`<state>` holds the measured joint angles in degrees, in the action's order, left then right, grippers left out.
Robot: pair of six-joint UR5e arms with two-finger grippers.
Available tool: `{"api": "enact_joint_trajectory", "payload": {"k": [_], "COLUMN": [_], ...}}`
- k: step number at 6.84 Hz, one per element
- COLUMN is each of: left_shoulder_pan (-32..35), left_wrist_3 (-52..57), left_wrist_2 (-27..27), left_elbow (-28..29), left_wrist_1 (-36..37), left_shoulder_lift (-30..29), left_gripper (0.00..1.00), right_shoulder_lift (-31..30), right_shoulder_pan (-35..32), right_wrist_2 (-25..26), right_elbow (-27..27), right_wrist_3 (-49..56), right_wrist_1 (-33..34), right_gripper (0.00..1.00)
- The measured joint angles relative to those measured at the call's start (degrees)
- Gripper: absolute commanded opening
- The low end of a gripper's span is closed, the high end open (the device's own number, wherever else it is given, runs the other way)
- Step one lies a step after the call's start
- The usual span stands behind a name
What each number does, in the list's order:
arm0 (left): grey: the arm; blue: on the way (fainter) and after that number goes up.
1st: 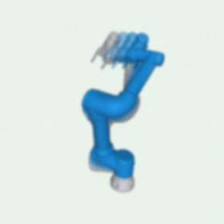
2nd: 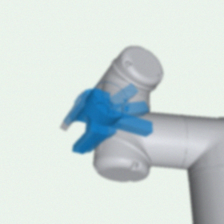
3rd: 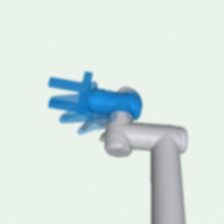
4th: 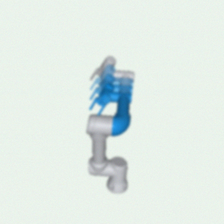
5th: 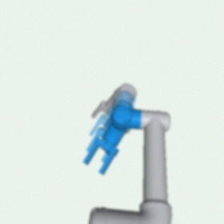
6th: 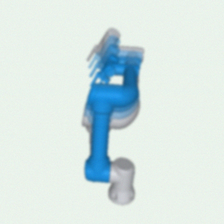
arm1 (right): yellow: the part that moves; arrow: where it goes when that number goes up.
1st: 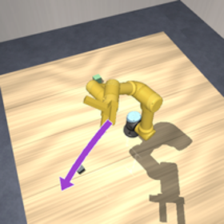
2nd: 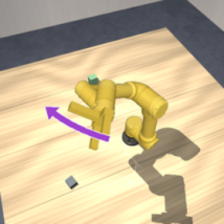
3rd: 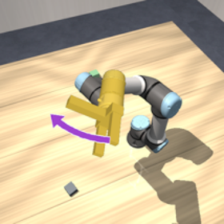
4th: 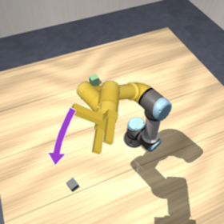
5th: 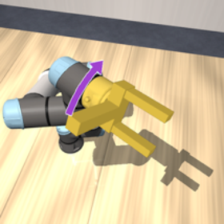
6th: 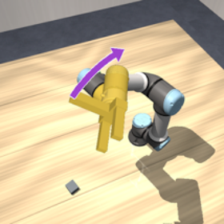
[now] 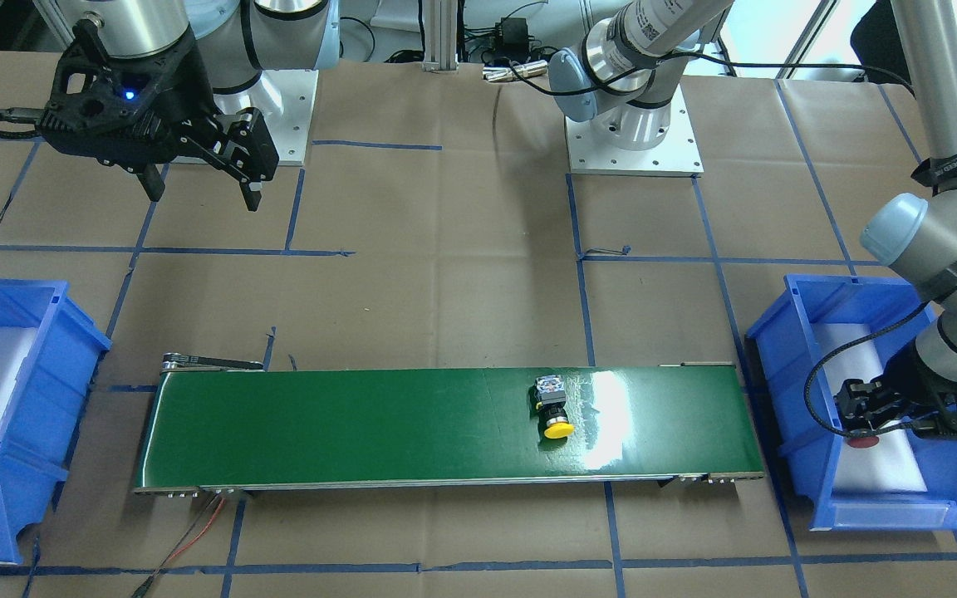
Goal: Transport two buttons from left to right
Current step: 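Grasp the red-capped button in the bin with the left gripper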
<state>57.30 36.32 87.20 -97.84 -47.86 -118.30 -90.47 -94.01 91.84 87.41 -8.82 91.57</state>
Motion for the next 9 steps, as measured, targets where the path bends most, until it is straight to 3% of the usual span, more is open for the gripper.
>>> {"api": "enact_joint_trajectory", "payload": {"k": [2,3,6,9], "left_shoulder_pan": [0.12,0.13,0.11,2.82], "left_wrist_3": [-0.4,-0.47,-0.58,-6.86], "left_wrist_2": [0.04,0.21,0.76,0.87], "left_elbow": [1.91,4.83,19.56,24.28], "left_wrist_1": [-1.94,-7.03,-31.04,-37.36], "left_shoulder_lift": [1.55,3.28,6.33,5.41], "left_gripper": [0.17,0.17,0.17,0.17], "right_shoulder_lift": [0.02,0.03,0.01,0.09], "right_shoulder_pan": [0.02,0.04,0.05,0.05], "right_wrist_2": [-0.02,-0.06,-0.05,-0.01], "right_elbow": [0.17,0.33,0.47,0.56], "right_wrist_3": [-0.05,-0.06,0.0,0.03], "right_wrist_1": [-0.05,-0.01,0.01,0.03], "right_gripper": [1.0,1.0,1.0,1.0]}}
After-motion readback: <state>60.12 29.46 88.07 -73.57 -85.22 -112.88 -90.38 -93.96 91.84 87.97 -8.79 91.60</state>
